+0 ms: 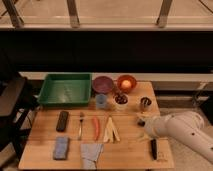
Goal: Place fork in metal cup
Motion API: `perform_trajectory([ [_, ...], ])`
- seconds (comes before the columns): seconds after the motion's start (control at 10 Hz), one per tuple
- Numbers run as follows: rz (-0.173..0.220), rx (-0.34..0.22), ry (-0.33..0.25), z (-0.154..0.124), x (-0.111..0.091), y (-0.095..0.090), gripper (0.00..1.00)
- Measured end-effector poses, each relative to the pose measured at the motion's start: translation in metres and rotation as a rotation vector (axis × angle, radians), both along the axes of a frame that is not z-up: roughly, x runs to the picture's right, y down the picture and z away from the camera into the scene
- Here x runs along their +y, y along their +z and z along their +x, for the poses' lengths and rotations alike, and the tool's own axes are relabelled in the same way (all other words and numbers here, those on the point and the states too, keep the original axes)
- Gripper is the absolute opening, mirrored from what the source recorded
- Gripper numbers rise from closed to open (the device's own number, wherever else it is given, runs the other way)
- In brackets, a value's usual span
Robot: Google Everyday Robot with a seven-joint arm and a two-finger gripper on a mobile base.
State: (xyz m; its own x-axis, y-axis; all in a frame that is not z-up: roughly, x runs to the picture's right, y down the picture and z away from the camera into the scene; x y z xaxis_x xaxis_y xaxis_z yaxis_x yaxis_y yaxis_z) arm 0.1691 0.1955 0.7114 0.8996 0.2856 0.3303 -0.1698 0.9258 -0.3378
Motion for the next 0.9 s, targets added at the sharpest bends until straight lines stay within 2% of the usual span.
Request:
perform_trajectory([
  [0.1, -0.007, -0.02, -0.011, -0.0118, -0.0003, 0.0002, 0.74],
  [0.7, -0.008, -0.017, -0.01, -0.0095, 0.0009, 0.0, 0.74],
  [0.9, 0.011, -0.032, -0.022, -0.0163, 0.0049, 0.0033, 0.74],
])
